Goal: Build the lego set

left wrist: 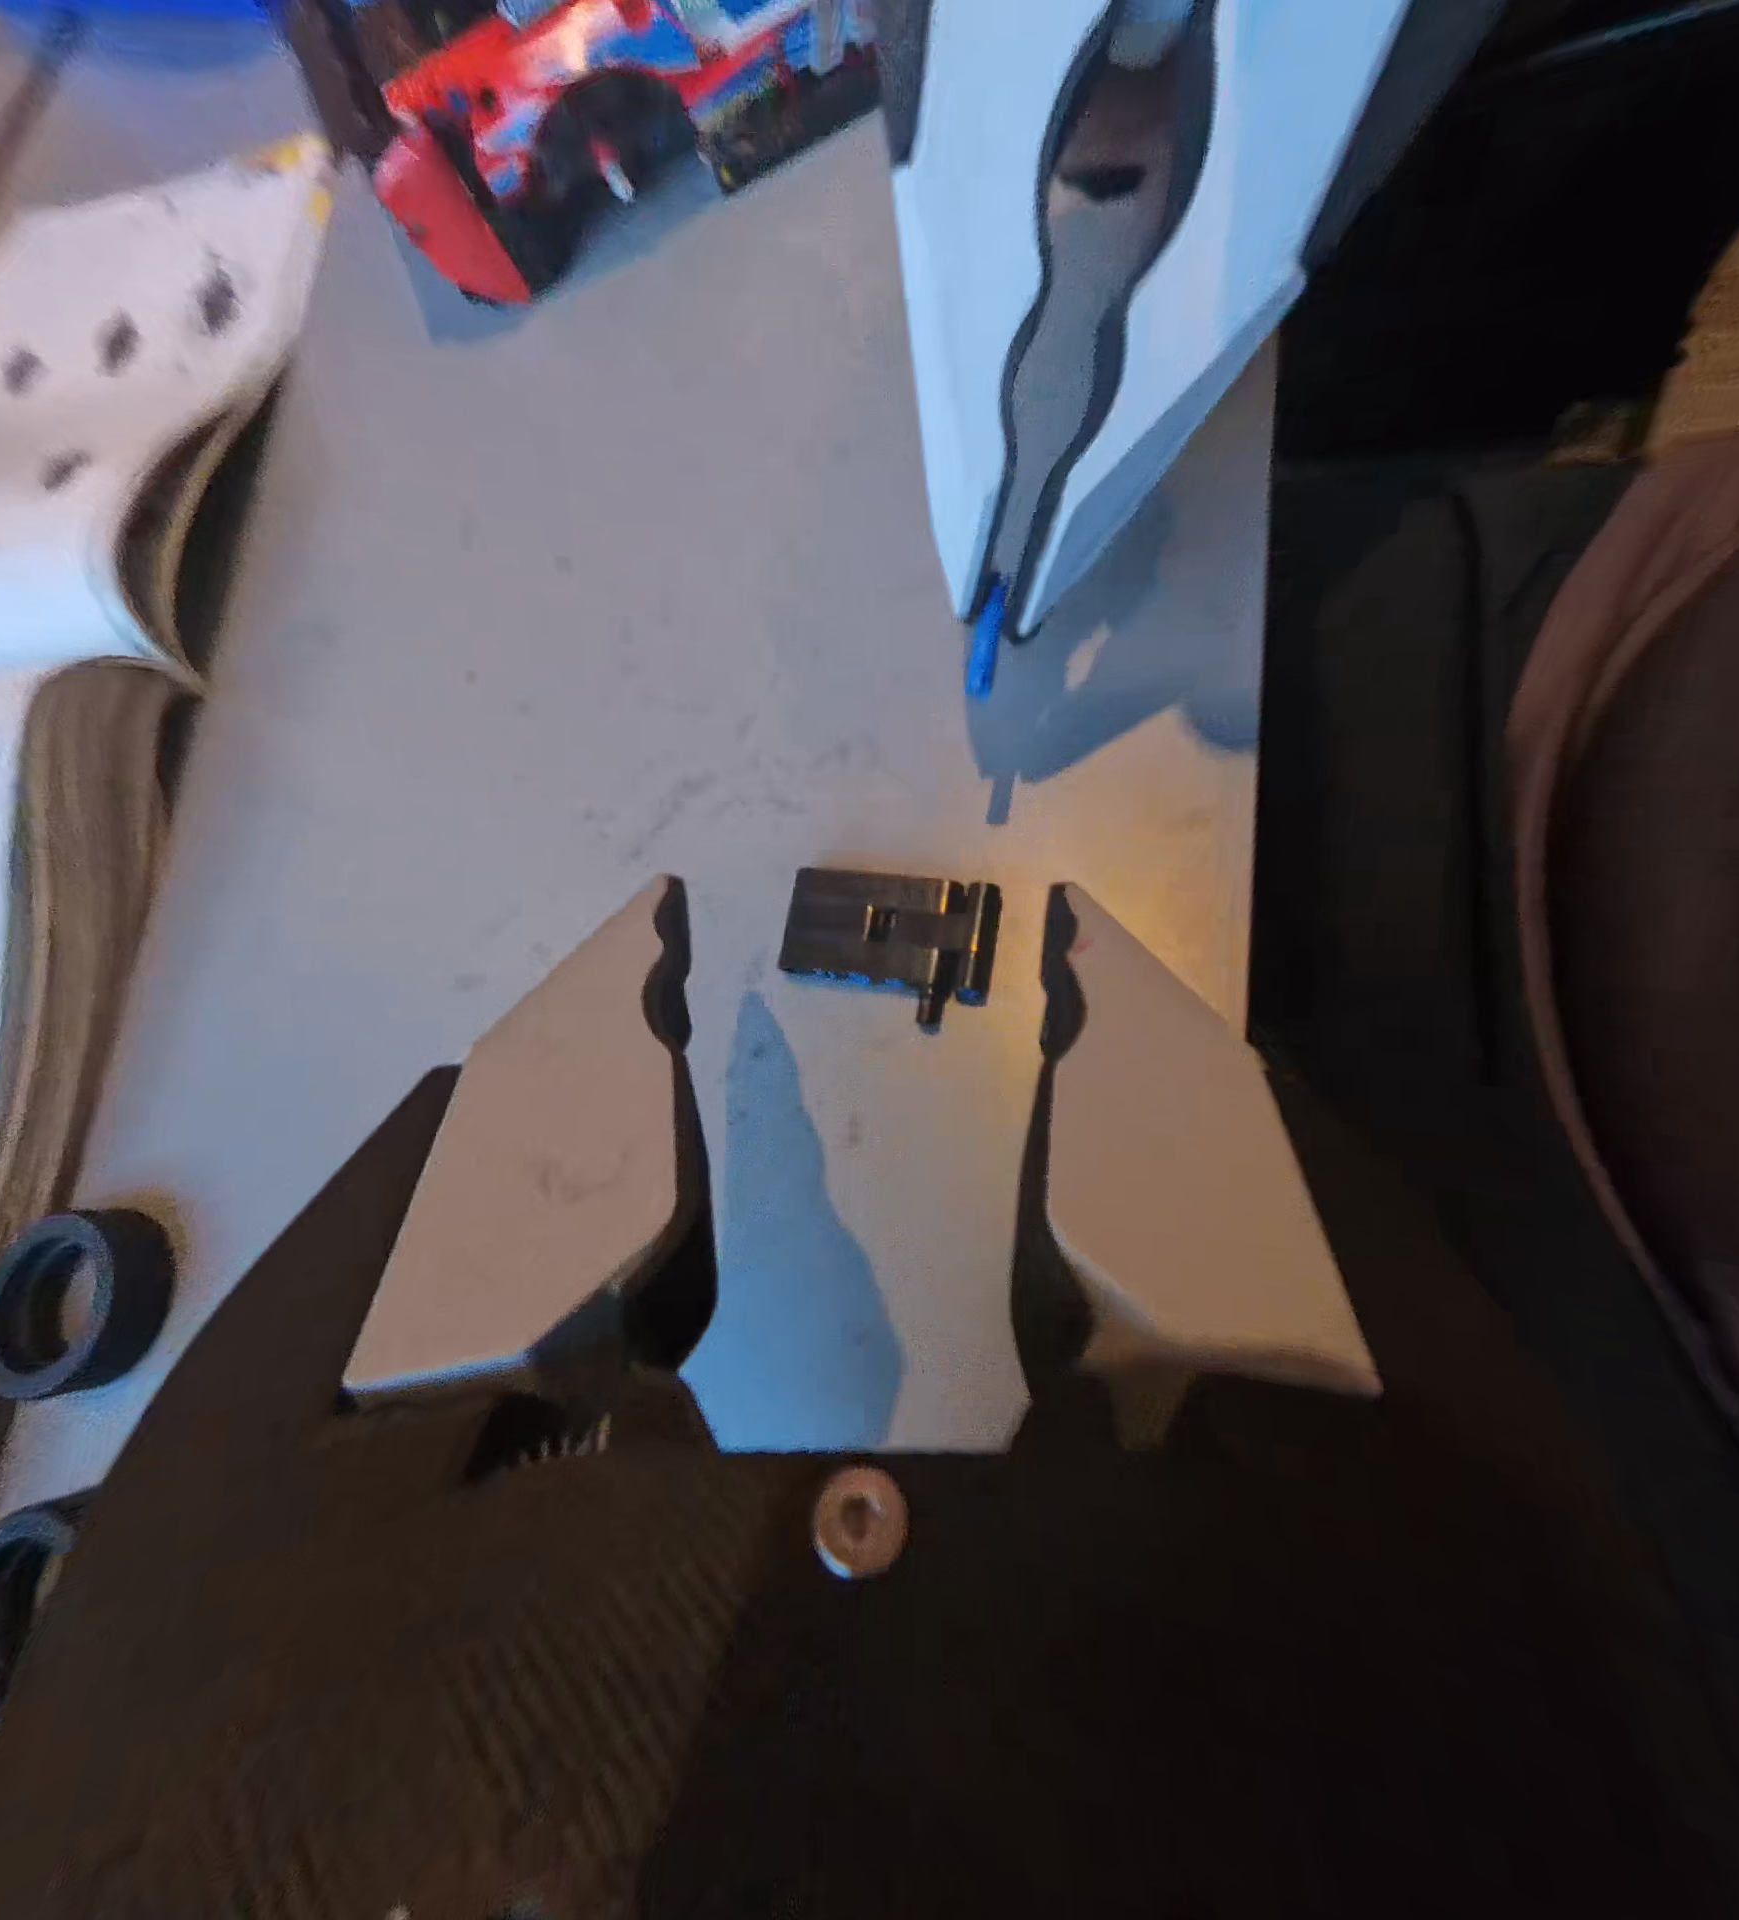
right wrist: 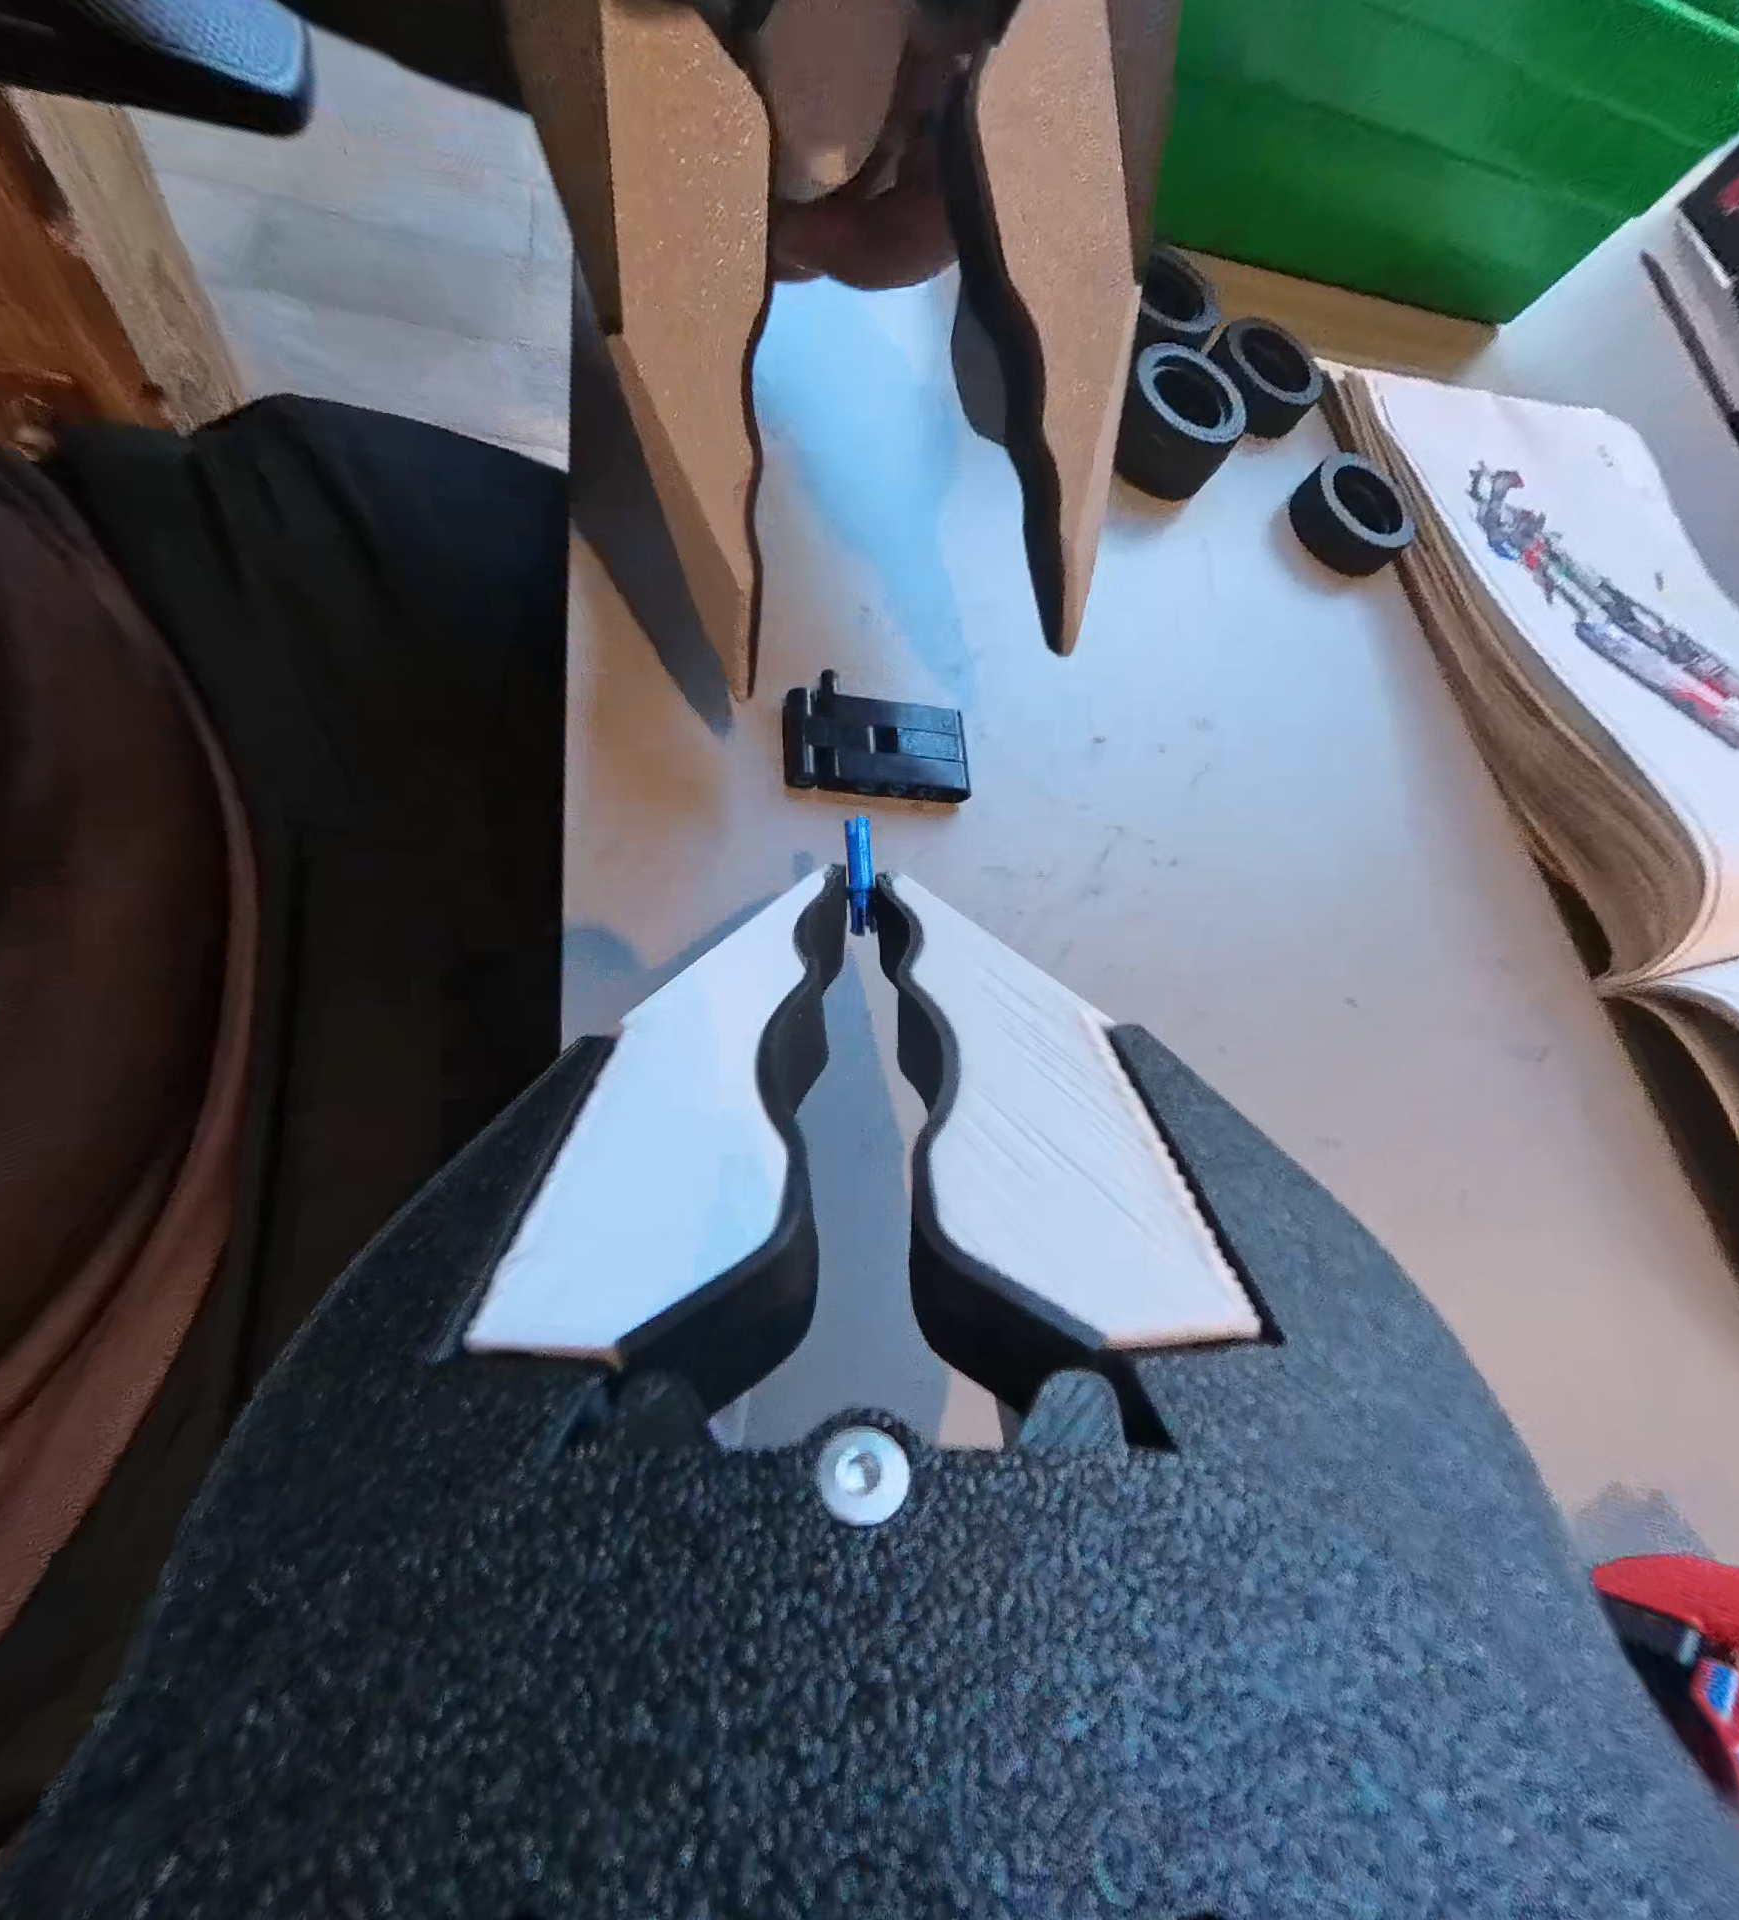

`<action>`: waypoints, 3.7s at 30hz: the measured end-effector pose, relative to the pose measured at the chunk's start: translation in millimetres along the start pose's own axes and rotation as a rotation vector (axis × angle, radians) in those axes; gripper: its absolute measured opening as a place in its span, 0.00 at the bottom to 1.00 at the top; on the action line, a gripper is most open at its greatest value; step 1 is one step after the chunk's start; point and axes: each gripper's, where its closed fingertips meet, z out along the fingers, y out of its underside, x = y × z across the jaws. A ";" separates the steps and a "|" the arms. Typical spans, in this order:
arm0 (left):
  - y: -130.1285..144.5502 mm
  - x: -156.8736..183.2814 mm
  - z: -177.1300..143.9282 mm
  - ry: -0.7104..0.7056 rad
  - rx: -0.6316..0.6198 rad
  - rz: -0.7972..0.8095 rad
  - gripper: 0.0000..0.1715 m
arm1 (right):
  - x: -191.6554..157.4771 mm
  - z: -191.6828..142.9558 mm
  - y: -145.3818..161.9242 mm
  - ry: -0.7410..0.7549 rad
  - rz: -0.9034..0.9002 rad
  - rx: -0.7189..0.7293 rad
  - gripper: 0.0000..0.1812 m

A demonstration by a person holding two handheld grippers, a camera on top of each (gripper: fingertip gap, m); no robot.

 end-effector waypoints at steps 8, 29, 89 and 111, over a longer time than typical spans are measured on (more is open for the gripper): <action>18.9 34.4 13.4 0.235 -0.190 -0.013 0.45 | -6.1 -13.8 5.8 -0.022 0.142 0.009 0.03; 23.9 59.8 22.1 -0.449 -0.335 0.430 0.30 | -31.1 -17.2 -7.7 -0.117 0.138 0.042 0.03; -7.7 34.2 20.0 -0.387 -0.203 0.382 0.03 | -32.8 3.7 -6.9 -0.074 0.233 -0.095 0.02; 5.4 4.3 27.0 -0.451 -0.256 0.388 0.06 | 8.6 13.6 33.0 0.010 0.305 -0.150 0.00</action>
